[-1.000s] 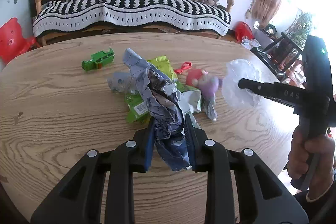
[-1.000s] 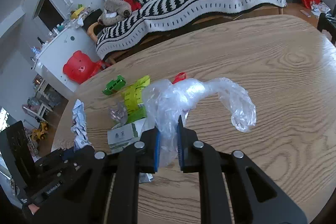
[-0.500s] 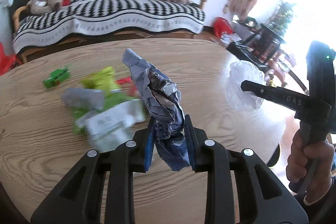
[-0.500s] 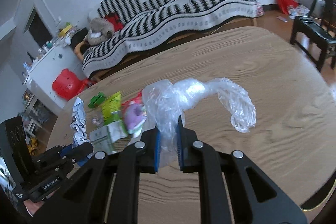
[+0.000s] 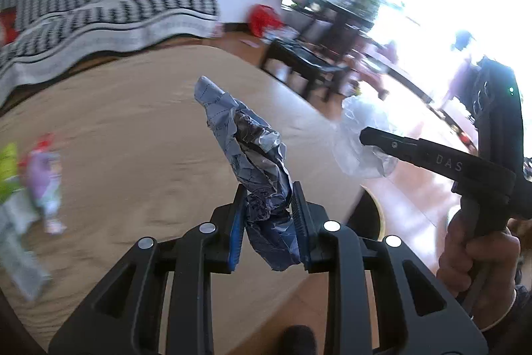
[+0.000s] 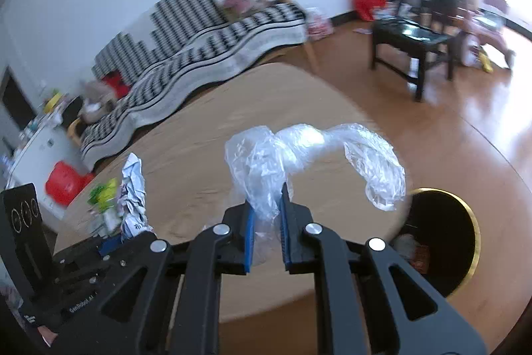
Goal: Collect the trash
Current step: 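Carry plastic bag and foil wrapper to the black bin and open both tools, then move both tools back over the table toward the remaining trash, then grasp the white-green cigarette pack with the left tool while the right tool grasps the purple toy, then carry cigarette pack and purple toy over the black bin and open both tools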
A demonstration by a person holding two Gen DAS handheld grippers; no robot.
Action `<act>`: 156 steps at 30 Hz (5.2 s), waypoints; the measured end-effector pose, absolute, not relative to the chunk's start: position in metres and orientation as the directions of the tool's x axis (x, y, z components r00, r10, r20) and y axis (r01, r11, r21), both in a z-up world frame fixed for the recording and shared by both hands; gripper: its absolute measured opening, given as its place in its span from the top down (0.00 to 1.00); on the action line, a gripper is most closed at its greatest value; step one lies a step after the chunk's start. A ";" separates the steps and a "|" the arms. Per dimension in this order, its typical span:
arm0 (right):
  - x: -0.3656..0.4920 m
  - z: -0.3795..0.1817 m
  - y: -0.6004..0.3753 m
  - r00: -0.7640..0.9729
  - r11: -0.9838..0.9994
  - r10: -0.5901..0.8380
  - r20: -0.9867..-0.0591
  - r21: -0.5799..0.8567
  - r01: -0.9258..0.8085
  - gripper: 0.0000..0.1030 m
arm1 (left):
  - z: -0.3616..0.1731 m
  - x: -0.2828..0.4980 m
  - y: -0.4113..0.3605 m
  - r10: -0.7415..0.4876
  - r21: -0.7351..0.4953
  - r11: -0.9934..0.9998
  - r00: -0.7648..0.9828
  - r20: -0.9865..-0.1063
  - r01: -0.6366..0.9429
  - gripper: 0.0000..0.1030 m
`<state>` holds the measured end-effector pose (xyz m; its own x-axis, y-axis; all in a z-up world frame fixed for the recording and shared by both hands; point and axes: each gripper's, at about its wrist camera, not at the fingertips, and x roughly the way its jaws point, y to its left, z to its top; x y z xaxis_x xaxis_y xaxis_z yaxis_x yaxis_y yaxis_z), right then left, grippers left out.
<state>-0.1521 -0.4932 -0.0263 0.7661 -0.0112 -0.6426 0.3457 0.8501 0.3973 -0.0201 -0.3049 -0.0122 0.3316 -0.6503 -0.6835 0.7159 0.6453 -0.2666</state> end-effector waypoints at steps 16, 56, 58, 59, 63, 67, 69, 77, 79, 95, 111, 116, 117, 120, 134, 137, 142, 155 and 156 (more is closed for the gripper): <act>-0.281 -0.112 -0.640 0.639 0.662 -0.126 -0.759 0.415 0.624 0.87 | -0.084 -0.102 -0.473 -0.674 -0.315 0.391 0.035 -0.738 0.865 0.75; -0.272 -0.132 -0.666 0.627 0.608 -0.088 -0.774 0.457 0.650 0.43 | -0.123 -0.112 -0.525 -0.620 -0.295 0.355 -0.013 -0.785 0.887 0.44; -0.270 -0.128 -0.665 0.633 0.611 -0.091 -0.768 0.459 0.645 0.43 | -0.119 -0.112 -0.522 -0.624 -0.292 0.354 -0.008 -0.781 0.888 0.41; -0.270 -0.126 -0.664 0.635 0.613 -0.093 -0.767 0.459 0.643 0.43 | -0.116 -0.112 -0.520 -0.629 -0.291 0.356 -0.003 -0.777 0.888 0.39; -0.263 -0.115 -0.653 0.649 0.634 -0.093 -0.755 0.458 0.624 0.43 | -0.101 -0.110 -0.505 -0.645 -0.283 0.363 0.020 -0.764 0.888 0.36; -0.247 -0.100 -0.634 0.661 0.675 -0.099 -0.744 0.438 0.594 0.43 | -0.081 -0.102 -0.480 -0.667 -0.284 0.378 0.046 -0.744 0.881 0.31; -0.236 -0.092 -0.622 0.667 0.697 -0.098 -0.739 0.427 0.576 0.43 | -0.069 -0.096 -0.461 -0.676 -0.271 0.397 0.080 -0.732 0.877 0.27; -0.173 -0.057 -0.552 0.715 0.789 -0.039 -0.698 0.418 0.451 0.30 | -0.031 -0.058 -0.365 -0.646 -0.200 0.581 0.298 -0.703 0.789 0.11; -0.154 -0.049 -0.530 0.726 0.810 -0.013 -0.688 0.418 0.411 0.27 | -0.028 -0.047 -0.336 -0.612 -0.169 0.639 0.363 -0.703 0.750 0.10; -0.007 -0.026 -0.337 0.699 0.908 0.225 -0.679 0.407 0.103 0.24 | -0.039 0.024 -0.119 -0.194 -0.052 0.969 0.613 -0.766 0.242 0.10; 0.085 -0.065 -0.241 0.595 0.910 0.322 -0.737 0.414 0.020 0.24 | -0.087 0.052 -0.083 -0.154 -0.121 0.988 0.539 -0.828 0.096 0.10; 0.107 -0.077 -0.231 0.565 0.908 0.339 -0.752 0.419 0.014 0.24 | -0.095 0.058 -0.087 -0.138 -0.109 0.990 0.538 -0.831 0.085 0.10; 0.111 -0.080 -0.229 0.560 0.907 0.342 -0.755 0.421 0.014 0.25 | -0.095 0.059 -0.087 -0.136 -0.106 0.991 0.543 -0.828 0.086 0.10; 0.121 -0.085 -0.225 0.549 0.899 0.356 -0.756 0.438 0.019 0.27 | -0.096 0.061 -0.086 -0.140 -0.107 0.990 0.550 -0.823 0.092 0.10; 0.130 -0.084 -0.208 0.548 0.896 0.377 -0.747 0.443 -0.013 0.59 | -0.090 0.061 -0.071 -0.188 -0.134 0.981 0.552 -0.812 0.137 0.47; 0.124 -0.074 -0.208 0.573 0.894 0.377 -0.727 0.449 -0.019 0.60 | -0.082 0.055 -0.064 -0.209 -0.150 0.977 0.558 -0.803 0.150 0.47; 0.109 -0.057 -0.216 0.616 0.889 0.373 -0.694 0.458 -0.023 0.61 | -0.065 0.047 -0.050 -0.224 -0.158 0.974 0.579 -0.784 0.162 0.47; 0.076 -0.045 -0.245 0.640 0.895 0.351 -0.684 0.446 -0.015 0.62 | -0.067 0.048 -0.043 -0.257 -0.175 0.964 0.525 -0.811 0.201 0.84; 0.074 -0.045 -0.247 0.640 0.895 0.349 -0.684 0.445 -0.012 0.62 | -0.068 0.047 -0.045 -0.258 -0.169 0.963 0.522 -0.813 0.212 0.83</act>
<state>0.0736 -0.2475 -0.0449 0.6404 0.3489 -0.6842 -0.0124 0.8954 0.4450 0.0468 -0.0447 -0.0681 0.5223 -0.2576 -0.8129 0.2124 0.9625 -0.1685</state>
